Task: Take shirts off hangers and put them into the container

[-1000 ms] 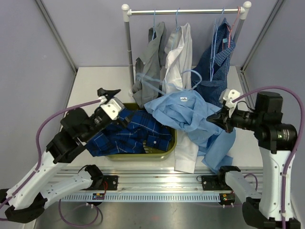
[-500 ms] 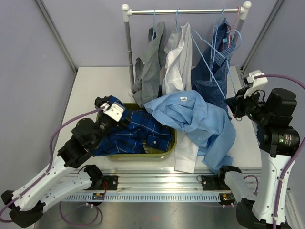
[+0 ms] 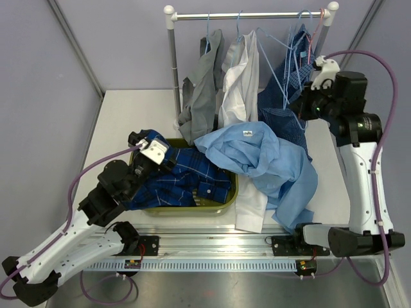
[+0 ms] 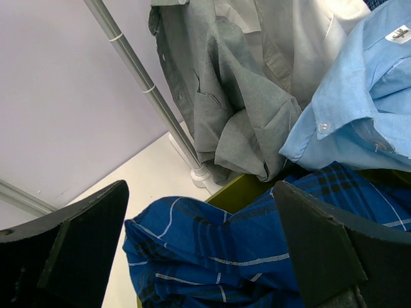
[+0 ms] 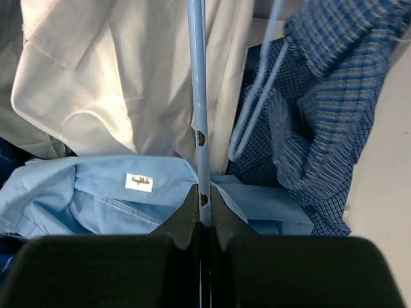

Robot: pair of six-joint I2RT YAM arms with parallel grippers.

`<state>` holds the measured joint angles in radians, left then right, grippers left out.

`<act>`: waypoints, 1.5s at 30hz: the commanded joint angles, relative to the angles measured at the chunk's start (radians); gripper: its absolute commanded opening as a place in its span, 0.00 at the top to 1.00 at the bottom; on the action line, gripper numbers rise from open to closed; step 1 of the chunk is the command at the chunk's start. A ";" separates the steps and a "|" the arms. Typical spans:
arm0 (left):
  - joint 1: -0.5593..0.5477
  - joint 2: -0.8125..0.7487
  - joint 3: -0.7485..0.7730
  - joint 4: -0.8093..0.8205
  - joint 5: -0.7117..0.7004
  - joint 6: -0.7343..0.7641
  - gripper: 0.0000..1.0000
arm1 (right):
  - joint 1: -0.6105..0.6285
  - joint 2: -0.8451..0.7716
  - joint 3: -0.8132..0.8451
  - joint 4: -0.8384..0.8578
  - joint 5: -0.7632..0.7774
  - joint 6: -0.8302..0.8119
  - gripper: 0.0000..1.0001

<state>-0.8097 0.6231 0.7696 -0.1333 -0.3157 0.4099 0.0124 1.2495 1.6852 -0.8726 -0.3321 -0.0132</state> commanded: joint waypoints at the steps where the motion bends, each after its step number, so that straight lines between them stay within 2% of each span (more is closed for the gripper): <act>1: 0.003 -0.016 -0.004 0.067 -0.020 -0.014 0.01 | 0.119 0.037 0.105 0.057 0.189 0.059 1.00; 7: 0.003 -0.019 -0.012 0.070 -0.016 -0.017 0.01 | 0.188 0.132 0.171 0.130 0.528 0.192 1.00; 10: 0.003 -0.020 -0.015 0.074 -0.014 -0.022 0.01 | 0.218 0.177 0.200 0.155 0.562 0.202 1.00; 15: 0.003 -0.023 -0.023 0.077 0.000 -0.025 0.01 | 0.242 0.260 0.254 0.129 0.573 0.217 1.00; 21: 0.003 -0.023 -0.030 0.074 0.030 -0.033 0.01 | 0.247 0.295 0.231 0.113 0.561 0.251 1.00; 36: 0.003 -0.031 -0.038 0.075 0.055 -0.039 0.01 | 0.247 0.396 0.286 0.014 0.433 0.272 1.00; 43: 0.003 -0.022 -0.041 0.075 0.082 -0.043 0.01 | 0.245 0.344 0.225 0.044 0.424 0.230 0.91; 45: 0.003 -0.014 -0.041 0.072 0.133 -0.043 0.01 | 0.245 0.308 0.202 0.061 0.409 0.179 0.80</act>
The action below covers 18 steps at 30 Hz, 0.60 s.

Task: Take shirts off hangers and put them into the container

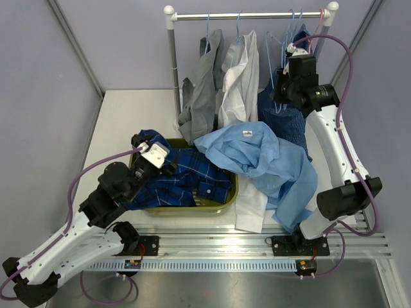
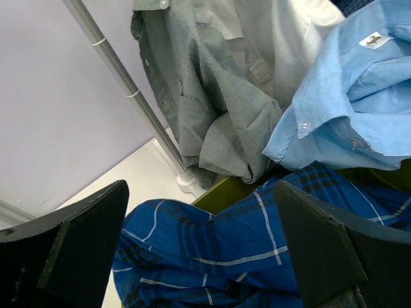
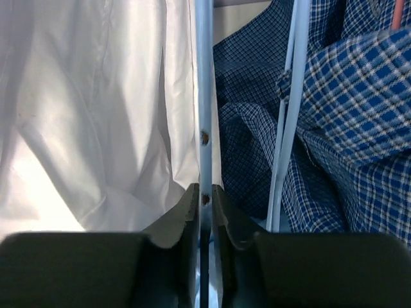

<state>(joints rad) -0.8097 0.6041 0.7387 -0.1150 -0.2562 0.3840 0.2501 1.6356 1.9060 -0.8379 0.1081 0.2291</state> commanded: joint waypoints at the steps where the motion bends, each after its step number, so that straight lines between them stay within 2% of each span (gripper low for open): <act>1: 0.003 0.009 -0.007 0.049 0.098 -0.019 0.01 | 0.011 -0.095 -0.025 0.033 -0.036 -0.085 0.74; 2: 0.003 0.016 -0.006 0.048 0.122 -0.025 0.01 | 0.011 -0.114 -0.039 0.045 -0.038 -0.108 0.55; 5: 0.003 0.040 0.004 0.041 0.219 -0.030 0.01 | 0.009 -0.187 -0.057 0.031 -0.070 -0.212 0.23; 6: 0.003 0.045 0.005 0.040 0.259 -0.030 0.01 | 0.008 -0.227 -0.065 0.019 -0.135 -0.290 0.09; 7: 0.003 0.046 0.008 0.049 0.302 -0.027 0.01 | 0.006 -0.250 -0.074 0.004 -0.174 -0.336 0.04; 8: 0.003 0.048 0.008 0.058 0.330 -0.024 0.01 | 0.005 -0.276 -0.106 -0.015 -0.208 -0.373 0.00; 10: 0.003 0.054 0.011 0.074 0.380 -0.025 0.01 | -0.017 -0.356 -0.140 -0.047 -0.341 -0.497 0.01; 13: 0.003 0.069 0.028 0.071 0.385 -0.034 0.01 | -0.034 -0.473 -0.246 -0.134 -0.494 -0.680 0.01; 14: 0.003 0.072 0.033 0.067 0.385 -0.034 0.01 | -0.034 -0.505 -0.275 -0.159 -0.539 -0.791 0.01; 15: 0.003 0.074 0.033 0.067 0.380 -0.036 0.01 | -0.034 -0.566 -0.303 -0.194 -0.655 -0.859 0.01; 16: 0.003 0.074 0.034 0.063 0.376 -0.034 0.01 | -0.034 -0.591 -0.323 -0.246 -0.726 -0.934 0.01; 17: 0.003 0.072 0.033 0.058 0.373 -0.033 0.01 | -0.034 -0.621 -0.355 -0.382 -0.793 -1.106 0.01; 18: 0.003 0.069 0.034 0.055 0.365 -0.031 0.01 | -0.032 -0.634 -0.375 -0.445 -0.897 -1.172 0.01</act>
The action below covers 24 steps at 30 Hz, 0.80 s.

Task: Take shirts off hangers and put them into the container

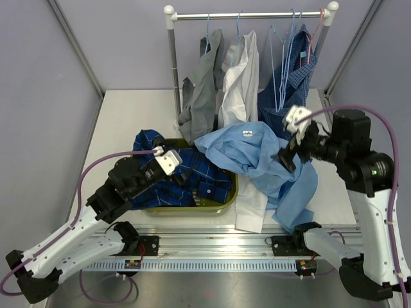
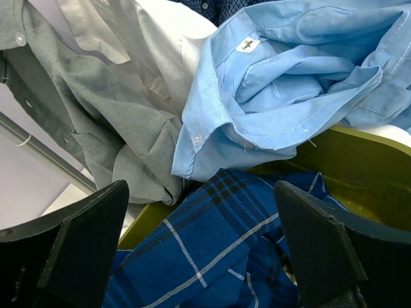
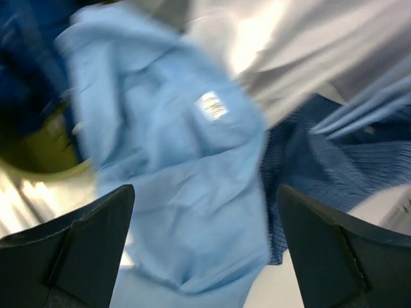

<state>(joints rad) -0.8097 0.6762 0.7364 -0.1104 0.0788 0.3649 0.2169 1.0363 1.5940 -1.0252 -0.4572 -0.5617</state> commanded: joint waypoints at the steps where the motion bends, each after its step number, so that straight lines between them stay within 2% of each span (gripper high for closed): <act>1: 0.003 -0.004 0.037 0.043 0.026 -0.012 0.01 | -0.001 -0.047 -0.121 -0.348 -0.368 -0.442 0.01; 2: 0.003 -0.010 0.035 0.040 0.021 -0.009 0.01 | -0.001 -0.056 -0.158 -0.377 -0.389 -0.539 0.01; 3: 0.003 -0.013 0.035 0.040 0.013 -0.009 0.01 | -0.001 -0.076 -0.195 -0.384 -0.387 -0.564 0.01; 7: 0.003 -0.029 0.026 0.032 0.006 -0.015 0.01 | -0.001 -0.113 -0.409 -0.246 -0.278 -0.563 0.01; 9: 0.003 -0.030 0.023 0.029 0.007 -0.021 0.01 | -0.001 -0.114 -0.466 -0.155 -0.223 -0.506 0.01; 13: 0.003 -0.029 0.026 0.022 0.036 -0.053 0.01 | 0.001 -0.093 -0.598 0.194 -0.105 -0.360 0.01; 14: 0.003 -0.027 0.029 0.020 0.059 -0.061 0.01 | 0.001 -0.081 -0.611 0.242 -0.063 -0.315 0.04; 16: 0.003 -0.024 0.035 0.012 0.093 -0.082 0.01 | 0.002 -0.067 -0.599 0.296 -0.052 -0.276 0.24; 17: 0.003 -0.021 0.046 0.011 0.111 -0.090 0.01 | 0.002 -0.055 -0.580 0.294 -0.063 -0.229 0.39; 18: 0.003 -0.015 0.053 0.008 0.157 -0.098 0.01 | 0.002 -0.055 -0.554 0.281 -0.107 -0.199 0.73; 19: 0.003 0.002 0.061 0.003 0.180 -0.118 0.01 | 0.002 -0.056 -0.498 0.255 -0.135 -0.164 0.88; 20: 0.003 0.014 0.070 0.005 0.205 -0.126 0.01 | 0.002 -0.064 -0.461 0.238 -0.162 -0.092 0.95; 22: 0.001 0.039 0.095 0.026 0.275 -0.138 0.01 | 0.002 -0.062 -0.325 0.167 -0.266 -0.025 0.99; 24: -0.003 0.097 0.139 0.037 0.332 -0.129 0.01 | 0.002 -0.036 -0.212 0.122 -0.388 0.089 1.00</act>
<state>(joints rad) -0.8097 0.7212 0.7921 -0.1356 0.2699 0.2630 0.2165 1.0069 1.1896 -0.9195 -0.6498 -0.6704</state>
